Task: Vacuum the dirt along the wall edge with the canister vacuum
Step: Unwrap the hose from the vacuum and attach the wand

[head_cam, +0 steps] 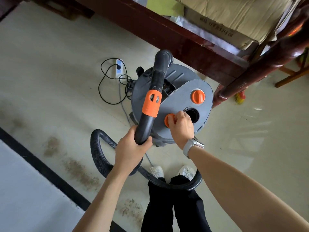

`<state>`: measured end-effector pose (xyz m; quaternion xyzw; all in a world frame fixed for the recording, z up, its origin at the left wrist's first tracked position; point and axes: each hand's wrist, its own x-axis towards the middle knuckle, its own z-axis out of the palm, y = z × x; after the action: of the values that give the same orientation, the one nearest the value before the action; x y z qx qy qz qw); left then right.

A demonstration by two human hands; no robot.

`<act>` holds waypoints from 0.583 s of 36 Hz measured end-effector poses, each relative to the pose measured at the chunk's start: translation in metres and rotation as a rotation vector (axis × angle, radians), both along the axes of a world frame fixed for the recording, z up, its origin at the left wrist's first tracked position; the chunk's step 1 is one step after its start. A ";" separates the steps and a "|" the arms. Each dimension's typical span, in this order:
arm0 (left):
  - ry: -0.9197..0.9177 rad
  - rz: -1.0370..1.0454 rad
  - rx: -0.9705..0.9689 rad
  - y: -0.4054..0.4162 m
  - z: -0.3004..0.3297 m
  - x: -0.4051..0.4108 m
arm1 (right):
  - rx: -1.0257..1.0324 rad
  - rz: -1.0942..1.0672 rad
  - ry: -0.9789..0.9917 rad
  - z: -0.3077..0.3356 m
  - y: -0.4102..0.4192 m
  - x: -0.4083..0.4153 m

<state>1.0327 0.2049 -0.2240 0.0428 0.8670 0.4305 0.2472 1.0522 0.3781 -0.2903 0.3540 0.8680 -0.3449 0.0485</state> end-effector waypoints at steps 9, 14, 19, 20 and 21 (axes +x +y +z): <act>-0.007 -0.257 -0.021 0.006 0.000 0.031 | -0.759 -0.341 0.287 0.054 0.023 0.044; -0.032 -0.551 -0.076 0.042 0.006 0.073 | -1.189 -0.637 0.489 0.084 0.034 0.087; -0.209 -0.722 -0.047 0.088 0.012 0.116 | -1.138 -1.001 0.543 0.094 0.067 0.155; -0.241 -0.759 -0.037 0.099 0.014 0.128 | -1.128 -1.036 0.539 0.096 0.077 0.172; -0.270 -0.793 -0.026 0.112 0.016 0.140 | -1.120 -1.065 0.541 0.098 0.088 0.188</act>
<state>1.1725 0.3166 -0.2076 0.3132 0.7486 0.2926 0.5058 1.2404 0.4657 -0.1926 0.5466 0.2644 -0.7776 -0.1632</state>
